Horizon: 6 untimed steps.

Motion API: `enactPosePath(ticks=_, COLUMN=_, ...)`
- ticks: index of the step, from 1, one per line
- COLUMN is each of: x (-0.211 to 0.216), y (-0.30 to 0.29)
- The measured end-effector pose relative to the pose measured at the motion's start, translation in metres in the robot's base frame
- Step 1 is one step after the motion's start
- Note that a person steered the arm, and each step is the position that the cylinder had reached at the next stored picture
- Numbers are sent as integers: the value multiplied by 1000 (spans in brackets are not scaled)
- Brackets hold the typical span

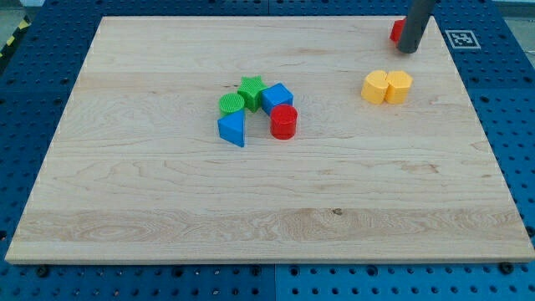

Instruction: Separate the green blocks and blue blocks

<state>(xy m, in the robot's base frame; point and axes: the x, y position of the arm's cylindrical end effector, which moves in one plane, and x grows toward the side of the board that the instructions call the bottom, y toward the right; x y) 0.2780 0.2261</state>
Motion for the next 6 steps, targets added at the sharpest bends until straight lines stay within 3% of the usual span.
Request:
enactPosePath(ticks=1, x=2, y=-5)
enactPosePath(ticks=3, x=28, y=-120)
enactPosePath(ticks=4, x=65, y=-184)
enactPosePath(ticks=6, x=117, y=-256)
